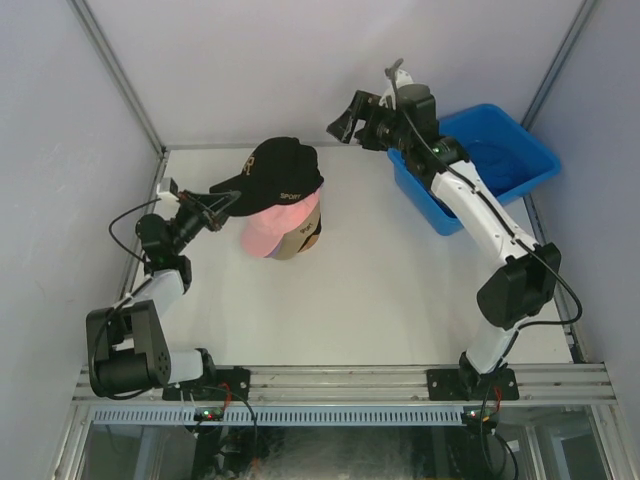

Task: Stack the hats
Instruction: Stack the hat on the hat.

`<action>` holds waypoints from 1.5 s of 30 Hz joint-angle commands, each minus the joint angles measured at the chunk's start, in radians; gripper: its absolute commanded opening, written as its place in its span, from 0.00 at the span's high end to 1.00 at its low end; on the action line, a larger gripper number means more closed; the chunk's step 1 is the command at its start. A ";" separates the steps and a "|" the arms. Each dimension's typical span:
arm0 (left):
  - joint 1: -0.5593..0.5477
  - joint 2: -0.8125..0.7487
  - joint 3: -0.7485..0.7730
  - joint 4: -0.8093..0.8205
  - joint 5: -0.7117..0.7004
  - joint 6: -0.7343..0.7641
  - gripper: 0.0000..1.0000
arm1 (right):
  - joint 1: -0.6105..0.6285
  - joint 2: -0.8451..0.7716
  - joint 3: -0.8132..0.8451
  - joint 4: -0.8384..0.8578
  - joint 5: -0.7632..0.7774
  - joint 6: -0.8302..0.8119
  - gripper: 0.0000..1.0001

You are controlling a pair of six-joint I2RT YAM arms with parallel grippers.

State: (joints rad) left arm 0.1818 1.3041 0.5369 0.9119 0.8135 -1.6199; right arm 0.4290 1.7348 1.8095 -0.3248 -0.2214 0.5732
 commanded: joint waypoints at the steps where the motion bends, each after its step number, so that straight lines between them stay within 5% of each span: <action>1: 0.004 -0.003 -0.003 0.226 0.059 -0.104 1.00 | 0.011 0.043 0.055 -0.149 -0.006 0.029 0.20; 18: 0.006 -0.003 -0.061 0.368 0.091 -0.179 1.00 | 0.023 0.068 -0.054 -0.146 -0.055 0.086 0.24; 45: 0.012 0.052 -0.073 0.449 0.003 -0.207 1.00 | 0.031 0.203 0.025 -0.122 -0.222 0.162 0.29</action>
State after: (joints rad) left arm 0.1856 1.3430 0.4709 1.2480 0.8459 -1.7966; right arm 0.4473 1.9152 1.7653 -0.4709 -0.4076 0.7216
